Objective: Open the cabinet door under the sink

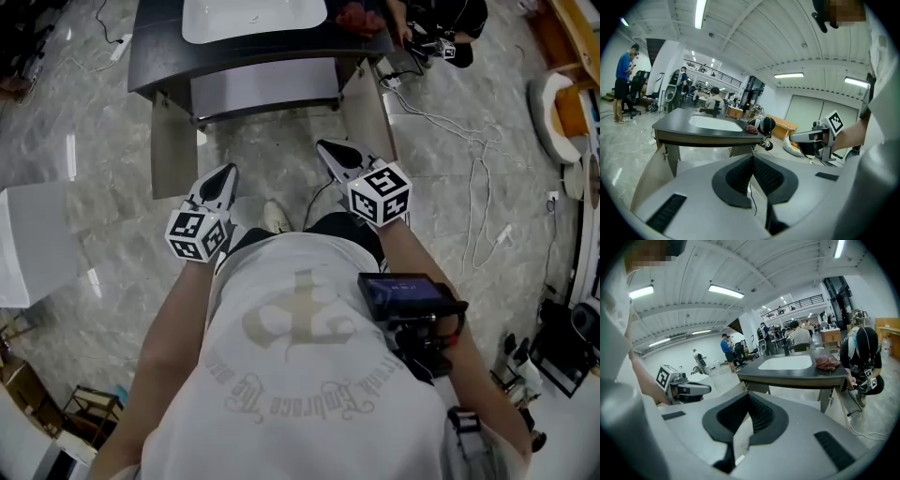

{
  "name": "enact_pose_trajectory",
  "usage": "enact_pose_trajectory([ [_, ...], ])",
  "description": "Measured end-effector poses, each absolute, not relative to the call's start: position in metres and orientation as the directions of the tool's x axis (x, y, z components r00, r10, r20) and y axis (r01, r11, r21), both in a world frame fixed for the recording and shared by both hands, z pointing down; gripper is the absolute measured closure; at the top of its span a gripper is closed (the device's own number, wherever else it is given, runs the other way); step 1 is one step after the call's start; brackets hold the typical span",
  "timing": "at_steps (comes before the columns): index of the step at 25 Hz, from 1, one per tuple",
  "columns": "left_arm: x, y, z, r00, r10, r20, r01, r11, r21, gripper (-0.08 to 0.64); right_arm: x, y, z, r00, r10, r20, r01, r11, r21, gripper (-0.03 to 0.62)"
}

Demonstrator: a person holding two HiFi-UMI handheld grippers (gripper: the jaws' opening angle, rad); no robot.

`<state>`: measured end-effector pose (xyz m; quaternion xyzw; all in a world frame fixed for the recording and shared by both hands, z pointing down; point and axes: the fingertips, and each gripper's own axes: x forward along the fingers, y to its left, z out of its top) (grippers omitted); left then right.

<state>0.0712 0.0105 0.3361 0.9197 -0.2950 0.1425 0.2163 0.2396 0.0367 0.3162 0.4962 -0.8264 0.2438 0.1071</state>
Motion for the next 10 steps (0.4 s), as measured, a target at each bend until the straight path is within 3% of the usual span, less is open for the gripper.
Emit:
enact_pose_trajectory([
  [10, 0.09, 0.013, 0.331, 0.811, -0.444, 0.381, -0.57, -0.748, 0.34, 0.551, 0.253, 0.041, 0.307, -0.452, -0.778, 0.436, -0.89, 0.358, -0.284, 0.578],
])
